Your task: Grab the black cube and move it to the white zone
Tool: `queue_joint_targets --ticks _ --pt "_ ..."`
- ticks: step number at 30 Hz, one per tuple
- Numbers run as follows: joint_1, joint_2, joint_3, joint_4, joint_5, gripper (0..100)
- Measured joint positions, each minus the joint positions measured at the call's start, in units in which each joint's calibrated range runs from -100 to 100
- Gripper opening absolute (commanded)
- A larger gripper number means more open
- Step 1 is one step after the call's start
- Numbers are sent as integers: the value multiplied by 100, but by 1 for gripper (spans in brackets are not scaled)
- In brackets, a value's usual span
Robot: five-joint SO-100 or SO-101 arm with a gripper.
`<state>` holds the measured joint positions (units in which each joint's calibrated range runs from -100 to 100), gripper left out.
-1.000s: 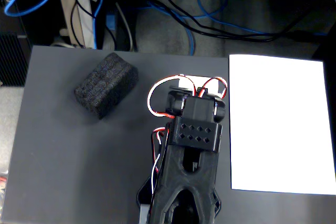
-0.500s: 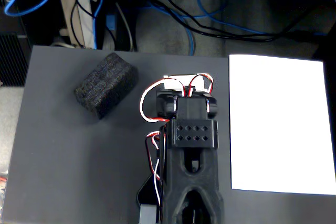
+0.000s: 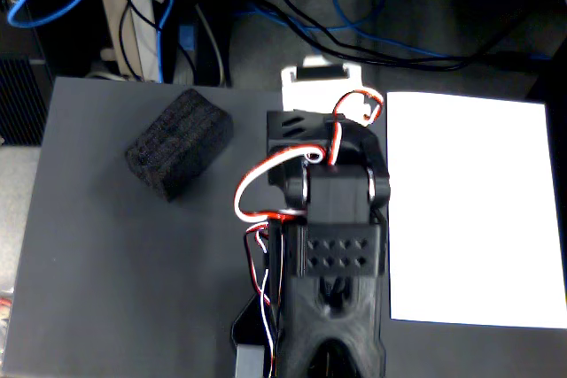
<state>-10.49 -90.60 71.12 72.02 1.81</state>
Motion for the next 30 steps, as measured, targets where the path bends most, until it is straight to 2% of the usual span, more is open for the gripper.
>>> queue_joint_targets --ticks 5,9,13,18,21,23,25,27,30 --pt "0 0 -2185 248 0 2" --pt "-340 0 -3812 1361 205 2" --pt "-1219 916 -4059 1635 262 2" --pt "-1359 4203 -4086 1087 262 2" --pt "-1329 5377 -4086 1036 519 2" --pt "-1477 5818 -4086 1036 593 2" --pt "-2171 6017 -4086 1036 566 2" --pt "-2725 6034 -4086 1044 498 7" --pt "-2910 6051 -4314 1489 488 13"
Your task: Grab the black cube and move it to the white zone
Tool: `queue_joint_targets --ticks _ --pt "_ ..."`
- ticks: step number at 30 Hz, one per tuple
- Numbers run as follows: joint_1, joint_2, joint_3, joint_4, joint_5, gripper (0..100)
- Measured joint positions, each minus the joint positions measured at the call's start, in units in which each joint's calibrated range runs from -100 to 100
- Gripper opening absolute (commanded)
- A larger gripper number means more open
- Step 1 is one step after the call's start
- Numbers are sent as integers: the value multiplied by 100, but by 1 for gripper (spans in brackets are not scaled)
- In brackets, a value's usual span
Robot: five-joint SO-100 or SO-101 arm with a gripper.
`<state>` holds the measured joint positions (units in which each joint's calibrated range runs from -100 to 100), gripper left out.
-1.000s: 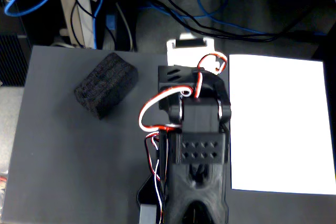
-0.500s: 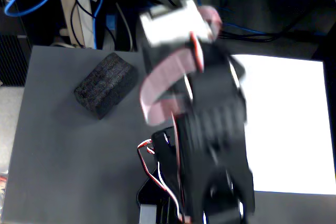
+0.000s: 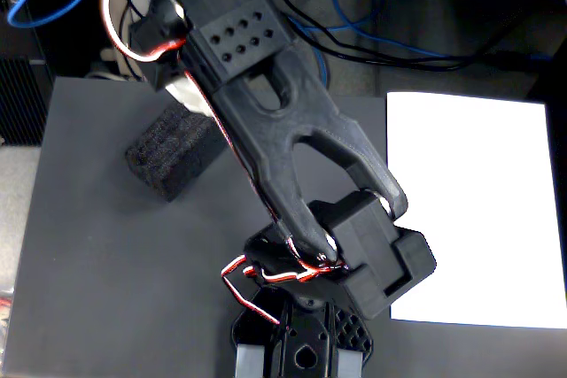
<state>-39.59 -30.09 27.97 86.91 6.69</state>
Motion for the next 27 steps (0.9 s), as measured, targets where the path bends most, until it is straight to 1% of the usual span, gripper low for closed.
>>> queue_joint_targets --ticks 2,5,7,8,11,13,15,18,20,23,25,27 --pt "-30 0 -256 137 0 18" --pt "-37 0 -283 282 0 34" --pt "-44 0 -283 693 63 43" --pt "-44 0 -283 941 163 46" --pt "-44 33 -174 1155 330 46" --pt "-37 341 -137 1155 504 46" --pt "-44 1090 -119 1155 692 46" --pt "-37 2697 -137 719 703 46" --pt "111 3454 -503 616 703 46" --pt "465 3687 -750 608 708 46" --pt "406 3695 -722 565 708 46" --pt "428 3695 -366 419 708 46"
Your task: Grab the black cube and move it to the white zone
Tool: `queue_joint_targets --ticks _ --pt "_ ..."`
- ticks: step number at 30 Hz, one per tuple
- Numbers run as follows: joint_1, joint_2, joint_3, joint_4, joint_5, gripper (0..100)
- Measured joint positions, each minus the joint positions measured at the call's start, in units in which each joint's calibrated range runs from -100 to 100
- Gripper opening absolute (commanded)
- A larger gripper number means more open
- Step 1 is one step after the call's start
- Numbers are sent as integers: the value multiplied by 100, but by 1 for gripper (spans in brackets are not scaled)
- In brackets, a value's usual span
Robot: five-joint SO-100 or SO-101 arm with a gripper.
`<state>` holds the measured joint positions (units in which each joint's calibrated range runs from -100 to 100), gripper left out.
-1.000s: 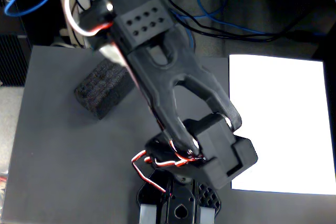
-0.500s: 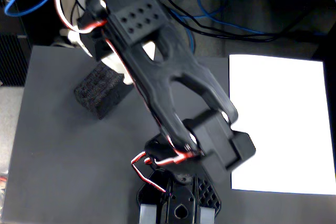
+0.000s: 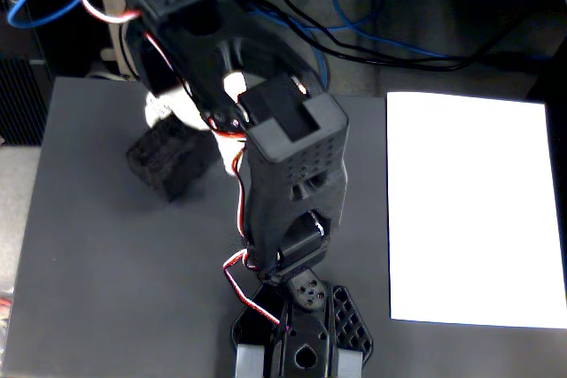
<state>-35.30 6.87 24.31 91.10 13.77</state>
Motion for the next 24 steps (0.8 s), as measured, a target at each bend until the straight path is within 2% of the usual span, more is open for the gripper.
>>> queue_joint_targets --ticks 2,7,15,22,24 --pt "-15 0 411 -334 0 39" --pt "-15 0 649 -471 0 0" --pt "-15 0 603 -471 0 2" --pt "-244 0 -1609 402 -467 2" --pt "-207 0 -1920 436 -782 2"
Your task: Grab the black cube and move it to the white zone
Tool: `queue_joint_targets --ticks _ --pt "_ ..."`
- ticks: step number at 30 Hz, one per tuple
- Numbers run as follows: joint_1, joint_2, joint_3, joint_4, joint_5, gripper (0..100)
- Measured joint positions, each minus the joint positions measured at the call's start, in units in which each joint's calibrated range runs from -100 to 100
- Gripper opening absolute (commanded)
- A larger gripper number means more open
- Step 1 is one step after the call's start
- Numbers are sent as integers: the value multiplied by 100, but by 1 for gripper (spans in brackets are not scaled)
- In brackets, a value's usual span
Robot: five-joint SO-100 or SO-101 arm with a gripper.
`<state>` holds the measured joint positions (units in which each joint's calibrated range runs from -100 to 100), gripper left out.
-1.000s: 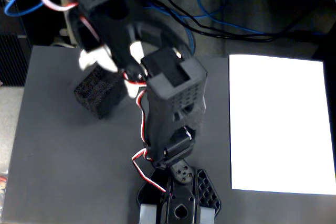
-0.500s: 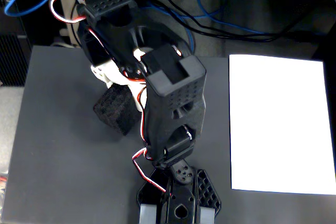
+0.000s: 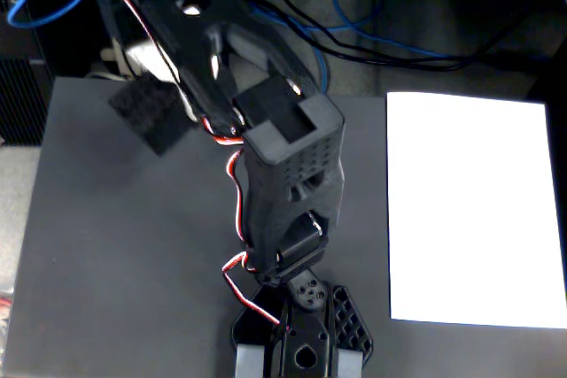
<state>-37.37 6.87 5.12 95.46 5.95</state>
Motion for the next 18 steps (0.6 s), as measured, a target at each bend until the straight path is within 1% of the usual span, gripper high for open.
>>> queue_joint_targets --ticks 5,7,8,10,13,15,18 --pt "-22 -125 -631 180 -724 1" --pt "74 -916 -658 282 -886 1" --pt "295 -1432 -667 300 -913 1" --pt "1078 -2514 -667 300 -918 1" --pt "2585 -3679 -667 342 -918 1" --pt "3619 -4053 -667 351 -907 1" --pt "4956 -4336 -667 351 -687 1"
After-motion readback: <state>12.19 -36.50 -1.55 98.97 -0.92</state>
